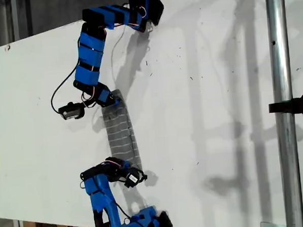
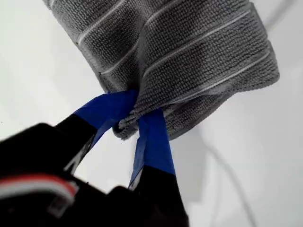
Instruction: Grasp corners of a towel and fold twice.
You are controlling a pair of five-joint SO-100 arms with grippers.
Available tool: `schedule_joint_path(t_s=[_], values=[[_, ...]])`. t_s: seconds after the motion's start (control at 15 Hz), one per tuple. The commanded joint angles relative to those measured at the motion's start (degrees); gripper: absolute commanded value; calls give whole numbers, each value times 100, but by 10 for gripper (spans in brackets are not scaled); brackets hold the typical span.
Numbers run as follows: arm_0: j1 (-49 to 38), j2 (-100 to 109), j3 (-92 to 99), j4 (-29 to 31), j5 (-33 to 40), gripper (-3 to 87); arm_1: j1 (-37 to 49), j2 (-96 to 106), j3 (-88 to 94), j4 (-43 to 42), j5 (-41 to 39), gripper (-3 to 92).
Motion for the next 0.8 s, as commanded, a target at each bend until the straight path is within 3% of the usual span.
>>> schedule_joint_path(t_s=[0.0,0.2,0.33,0.53,0.73], values=[[255,220,53,18,-167,243,-35,62,-26,18,62,22],[448,905,97,369,-404,324,18,334,35,396,88,330],[281,1529,211,677,-773,327,299,545,88,703,193,354],[264,3085,861,686,-1099,311,976,1898,1327,835,483,365],[1020,4913,1872,606,-1749,280,1459,3990,3234,870,1187,393]])
